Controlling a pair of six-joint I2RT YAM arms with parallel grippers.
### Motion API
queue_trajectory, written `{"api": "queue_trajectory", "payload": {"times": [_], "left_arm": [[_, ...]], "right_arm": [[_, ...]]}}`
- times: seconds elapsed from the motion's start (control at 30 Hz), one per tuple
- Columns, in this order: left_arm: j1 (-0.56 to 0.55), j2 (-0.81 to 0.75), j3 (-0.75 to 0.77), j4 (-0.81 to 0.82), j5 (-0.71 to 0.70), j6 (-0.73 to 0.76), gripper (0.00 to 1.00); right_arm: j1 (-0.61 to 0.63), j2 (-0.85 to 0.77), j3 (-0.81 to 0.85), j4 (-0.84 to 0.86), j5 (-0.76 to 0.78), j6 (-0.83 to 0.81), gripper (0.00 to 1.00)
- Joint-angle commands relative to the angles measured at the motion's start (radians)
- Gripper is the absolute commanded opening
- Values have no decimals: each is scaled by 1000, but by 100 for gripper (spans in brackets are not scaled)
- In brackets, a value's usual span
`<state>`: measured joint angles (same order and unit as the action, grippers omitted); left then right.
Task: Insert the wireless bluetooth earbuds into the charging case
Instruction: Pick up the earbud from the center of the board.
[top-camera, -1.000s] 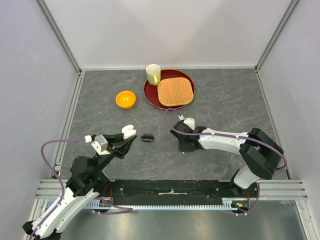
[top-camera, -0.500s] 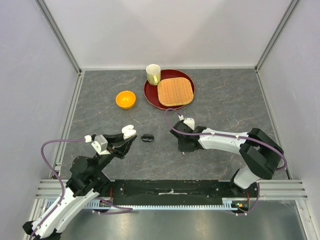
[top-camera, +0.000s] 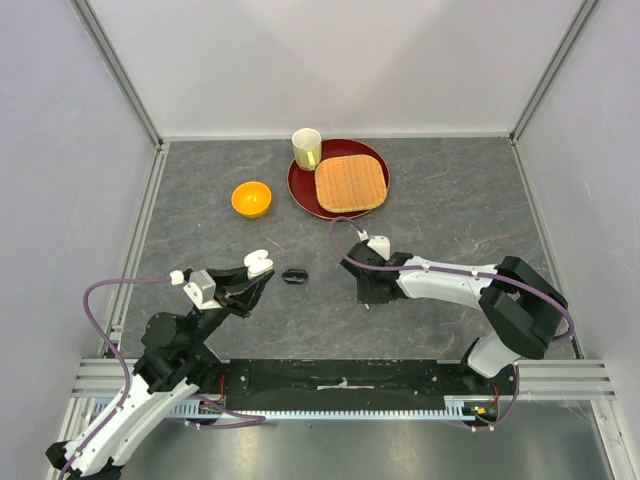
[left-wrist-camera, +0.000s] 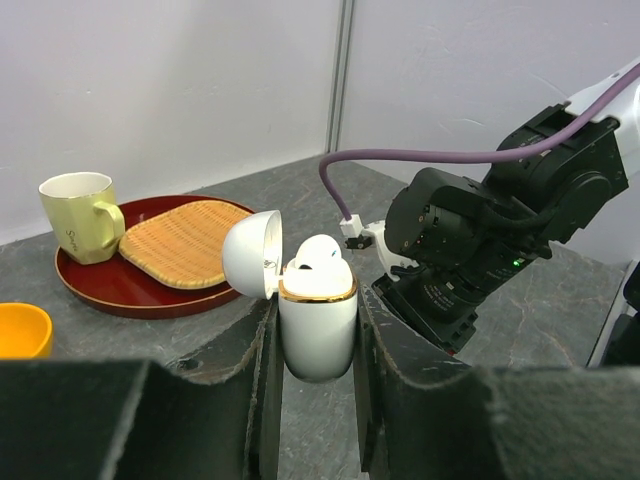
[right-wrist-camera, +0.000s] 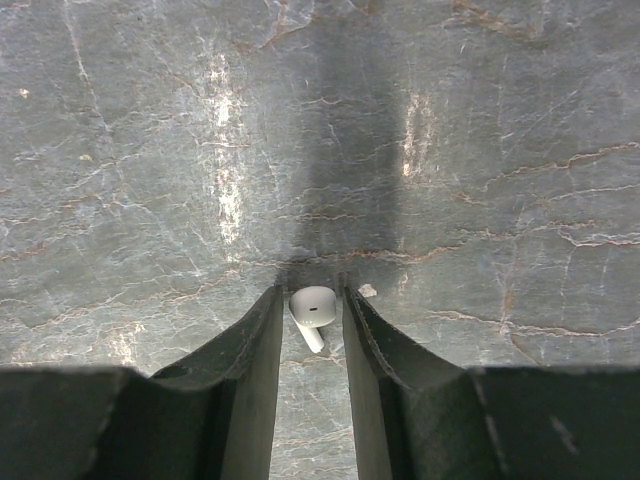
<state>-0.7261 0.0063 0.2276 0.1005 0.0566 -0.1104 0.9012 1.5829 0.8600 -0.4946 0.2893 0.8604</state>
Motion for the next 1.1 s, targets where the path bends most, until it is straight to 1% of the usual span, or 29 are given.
{"api": "queue_trajectory", "payload": {"times": [0.0, 0.27, 0.47, 0.53, 0.6, 0.63, 0.67, 0.8, 0.87, 1.03, 1.07], "left_arm": [[4, -51, -1, 62, -8, -28, 2], [2, -51, -4, 62, -9, -26, 2], [2, -54, -5, 59, -9, -28, 2], [2, -55, -5, 59, -9, -29, 2], [2, -55, -5, 57, -9, -31, 2], [4, -55, -5, 57, -9, -31, 2], [2, -55, -5, 57, -8, -32, 2], [2, -54, -5, 59, -9, -35, 2], [2, -52, -5, 59, -11, -37, 2], [4, -45, -5, 64, -3, -44, 2], [4, -42, -5, 67, -1, -48, 2]], "right_arm": [[-2, 2, -1, -44, 11, 5, 37], [-1, 6, -3, -29, -4, 12, 35], [-2, 6, -4, -25, -6, 14, 27], [-1, 0, -6, -22, -3, 14, 26], [-2, -6, -6, -22, 1, 17, 20], [-2, -18, -6, -15, 1, 17, 19], [-2, -24, -6, -9, 2, 16, 15], [-2, -79, -3, 4, 11, 17, 13], [-2, -103, -3, 16, 19, 16, 10], [1, -221, -22, 82, 40, -6, 6], [1, -239, -27, 91, 48, -9, 4]]}}
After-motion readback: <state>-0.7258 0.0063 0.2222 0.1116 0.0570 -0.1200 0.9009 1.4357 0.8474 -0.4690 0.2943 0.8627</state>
